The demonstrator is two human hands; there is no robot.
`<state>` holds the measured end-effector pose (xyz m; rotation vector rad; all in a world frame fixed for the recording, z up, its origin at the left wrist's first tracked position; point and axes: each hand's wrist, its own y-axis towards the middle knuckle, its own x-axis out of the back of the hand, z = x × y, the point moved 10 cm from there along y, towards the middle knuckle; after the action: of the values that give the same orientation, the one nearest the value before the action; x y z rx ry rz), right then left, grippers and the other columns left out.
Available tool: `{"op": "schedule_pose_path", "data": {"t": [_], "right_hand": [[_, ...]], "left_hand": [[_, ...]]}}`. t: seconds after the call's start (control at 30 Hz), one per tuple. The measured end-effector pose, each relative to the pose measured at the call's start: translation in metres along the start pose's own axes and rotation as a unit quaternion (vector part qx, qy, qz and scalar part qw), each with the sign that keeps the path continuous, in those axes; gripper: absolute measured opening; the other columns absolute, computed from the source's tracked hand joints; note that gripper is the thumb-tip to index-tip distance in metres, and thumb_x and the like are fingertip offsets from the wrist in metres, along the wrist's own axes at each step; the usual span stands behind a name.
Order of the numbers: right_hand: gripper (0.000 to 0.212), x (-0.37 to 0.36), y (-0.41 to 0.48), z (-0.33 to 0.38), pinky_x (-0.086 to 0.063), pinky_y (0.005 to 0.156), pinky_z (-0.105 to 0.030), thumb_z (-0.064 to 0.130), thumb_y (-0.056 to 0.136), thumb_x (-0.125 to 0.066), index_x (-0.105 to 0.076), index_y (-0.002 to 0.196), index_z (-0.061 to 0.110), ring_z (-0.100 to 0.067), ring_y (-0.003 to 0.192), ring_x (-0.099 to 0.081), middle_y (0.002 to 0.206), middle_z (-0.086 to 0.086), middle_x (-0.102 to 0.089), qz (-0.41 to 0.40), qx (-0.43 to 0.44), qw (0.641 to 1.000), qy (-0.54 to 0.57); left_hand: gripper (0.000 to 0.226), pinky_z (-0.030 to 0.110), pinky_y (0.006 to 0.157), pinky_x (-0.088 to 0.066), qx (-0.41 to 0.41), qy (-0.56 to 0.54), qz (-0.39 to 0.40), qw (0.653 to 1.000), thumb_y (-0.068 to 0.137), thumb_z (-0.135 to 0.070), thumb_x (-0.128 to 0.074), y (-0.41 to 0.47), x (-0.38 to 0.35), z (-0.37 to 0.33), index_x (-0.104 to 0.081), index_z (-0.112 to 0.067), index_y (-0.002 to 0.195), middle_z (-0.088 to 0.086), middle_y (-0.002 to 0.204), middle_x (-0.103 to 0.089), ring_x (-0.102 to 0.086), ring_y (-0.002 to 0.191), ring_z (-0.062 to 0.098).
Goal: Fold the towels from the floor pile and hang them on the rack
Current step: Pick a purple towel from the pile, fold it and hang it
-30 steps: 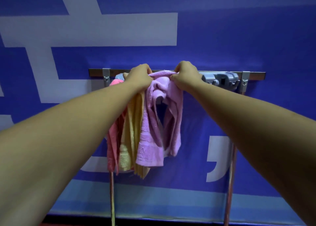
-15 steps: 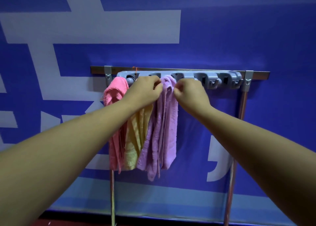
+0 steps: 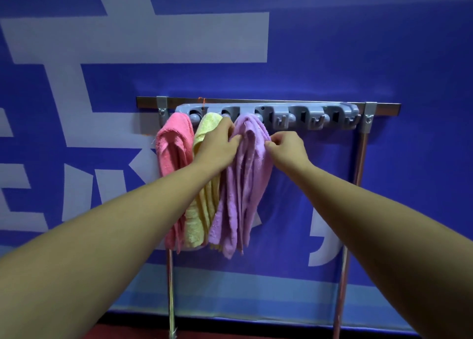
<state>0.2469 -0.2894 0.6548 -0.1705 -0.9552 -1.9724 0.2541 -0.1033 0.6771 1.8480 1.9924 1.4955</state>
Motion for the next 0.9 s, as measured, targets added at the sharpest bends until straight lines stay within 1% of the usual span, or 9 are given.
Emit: {"op": "schedule_pose_path", "data": {"t": [0.1, 0.17, 0.23, 0.3, 0.4, 0.5, 0.6, 0.73, 0.9], "right_hand": [[0.021, -0.009, -0.009, 0.002, -0.041, 0.057, -0.031, 0.014, 0.089, -0.055, -0.063, 0.079, -0.003, -0.023, 0.066, -0.053, 0.07, -0.01, -0.063, 0.024, 0.02, 1.0, -0.003], [0.021, -0.015, -0.02, 0.0, -0.048, 0.063, -0.036, 0.017, 0.088, -0.053, -0.063, 0.084, -0.001, -0.028, 0.071, -0.06, 0.076, -0.011, -0.068, 0.039, 0.014, 0.999, -0.015], [0.025, -0.022, -0.038, -0.015, -0.051, 0.072, -0.04, 0.024, 0.09, -0.052, -0.061, 0.097, 0.002, -0.03, 0.083, -0.062, 0.089, -0.01, -0.068, 0.068, -0.008, 0.996, -0.048], [0.03, -0.034, -0.065, -0.04, -0.051, 0.073, -0.039, 0.028, 0.09, -0.052, -0.058, 0.105, 0.003, -0.031, 0.087, -0.061, 0.095, -0.01, -0.065, 0.105, -0.035, 0.99, -0.086], [0.032, -0.057, -0.116, -0.086, -0.047, 0.072, -0.038, 0.032, 0.092, -0.053, -0.054, 0.107, 0.004, -0.032, 0.086, -0.055, 0.096, -0.009, -0.057, 0.143, -0.067, 0.976, -0.152], [0.032, -0.089, -0.174, -0.137, -0.045, 0.075, -0.038, 0.033, 0.092, -0.054, -0.053, 0.103, 0.003, -0.036, 0.097, -0.056, 0.1, -0.014, -0.058, 0.182, -0.108, 0.964, -0.164], [0.044, -0.123, -0.238, -0.186, -0.049, 0.092, -0.042, 0.034, 0.092, -0.056, -0.054, 0.119, -0.001, -0.039, 0.113, -0.058, 0.117, -0.021, -0.061, 0.227, -0.156, 0.946, -0.17], [0.046, -0.165, -0.324, -0.232, -0.049, 0.096, -0.044, 0.036, 0.092, -0.056, -0.054, 0.121, 0.001, -0.039, 0.116, -0.059, 0.121, -0.023, -0.061, 0.29, -0.193, 0.918, -0.191], [0.052, -0.208, -0.42, -0.277, -0.046, 0.099, -0.044, 0.041, 0.093, -0.056, -0.051, 0.127, 0.002, -0.04, 0.12, -0.056, 0.127, -0.023, -0.058, 0.367, -0.216, 0.878, -0.22]], "left_hand": [[0.023, 0.044, 0.075, -0.049, 0.015, -0.035, 0.049, 0.998, 0.083, -0.024, -0.056, -0.01, -0.012, 0.011, -0.048, -0.013, 0.101, 0.01, 0.092, -0.067, -0.062, 0.086, 0.032], [0.037, 0.043, 0.083, -0.051, 0.027, -0.054, 0.063, 0.996, 0.074, -0.031, -0.054, -0.022, -0.016, 0.023, -0.051, -0.014, 0.107, 0.009, 0.097, -0.069, -0.065, 0.092, 0.03], [0.035, 0.038, 0.089, -0.05, 0.03, -0.084, 0.07, 0.993, 0.075, -0.028, -0.058, -0.041, -0.023, 0.037, -0.054, -0.012, 0.106, 0.004, 0.099, -0.068, -0.066, 0.092, 0.024], [0.019, 0.032, 0.085, -0.049, 0.04, -0.095, 0.088, 0.991, 0.084, -0.014, -0.063, -0.069, -0.034, 0.058, -0.055, -0.01, 0.1, 0.0, 0.092, -0.065, -0.062, 0.081, 0.017], [0.015, 0.016, 0.074, -0.044, 0.048, -0.057, 0.136, 0.988, 0.087, -0.001, -0.062, -0.128, -0.058, 0.095, -0.058, -0.01, 0.098, 0.001, 0.088, -0.064, -0.057, 0.075, 0.012], [0.012, 0.027, 0.073, -0.047, 0.082, -0.013, 0.205, 0.975, 0.087, -0.005, -0.063, -0.194, -0.092, 0.142, -0.057, -0.015, 0.092, 0.005, 0.086, -0.067, -0.06, 0.072, 0.021], [0.009, 0.033, 0.077, -0.047, 0.145, 0.027, 0.259, 0.955, 0.087, -0.01, -0.062, -0.26, -0.123, 0.187, -0.056, -0.016, 0.09, 0.002, 0.082, -0.063, -0.057, 0.074, 0.022], [0.006, 0.034, 0.078, -0.048, 0.221, 0.049, 0.315, 0.922, 0.086, -0.014, -0.061, -0.348, -0.162, 0.234, -0.058, -0.013, 0.091, 0.005, 0.082, -0.064, -0.061, 0.081, 0.028], [0.004, 0.034, 0.081, -0.05, 0.248, 0.065, 0.377, 0.89, 0.086, -0.016, -0.06, -0.444, -0.201, 0.274, -0.06, -0.014, 0.083, 0.009, 0.092, -0.071, -0.064, 0.091, 0.028]]}}
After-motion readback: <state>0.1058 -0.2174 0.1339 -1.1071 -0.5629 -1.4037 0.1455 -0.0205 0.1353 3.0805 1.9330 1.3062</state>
